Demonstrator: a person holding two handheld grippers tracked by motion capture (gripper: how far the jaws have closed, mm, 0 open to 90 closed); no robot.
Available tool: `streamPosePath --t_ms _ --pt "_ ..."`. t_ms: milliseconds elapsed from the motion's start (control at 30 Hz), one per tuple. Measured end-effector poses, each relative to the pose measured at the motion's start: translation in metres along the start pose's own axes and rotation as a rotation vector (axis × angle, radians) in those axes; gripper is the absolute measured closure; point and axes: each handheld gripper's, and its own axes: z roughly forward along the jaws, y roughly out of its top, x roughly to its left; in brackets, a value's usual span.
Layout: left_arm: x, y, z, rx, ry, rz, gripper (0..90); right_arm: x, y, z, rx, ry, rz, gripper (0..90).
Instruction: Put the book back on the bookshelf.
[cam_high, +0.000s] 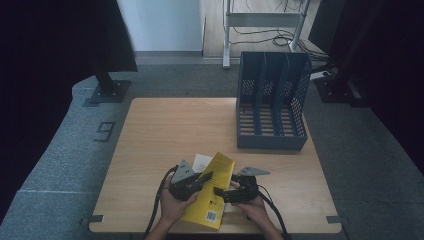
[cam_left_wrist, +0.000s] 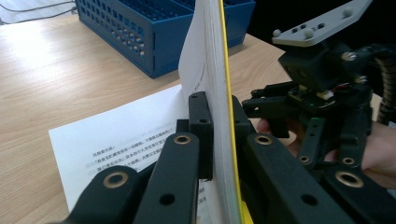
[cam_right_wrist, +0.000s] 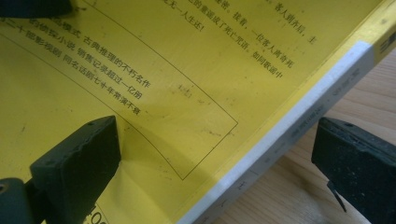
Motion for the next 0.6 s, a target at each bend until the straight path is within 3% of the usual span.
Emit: streamPosePath --t_ms 233,367,600 --pt "0.001 0.0 -0.001 -0.002 -0.013 -0.003 86.0 -0.001 -0.001 0.0 -0.028 0.054 0.01 7.5" --pt "0.003 -0.002 -0.002 -0.008 -0.019 -0.007 86.0 -0.003 -0.002 -0.004 -0.055 0.051 0.019 14.5" --pt "0.006 -0.004 -0.002 -0.003 -0.036 -0.02 86.1 -0.003 0.0 -0.011 -0.087 0.011 -0.008 20.5"
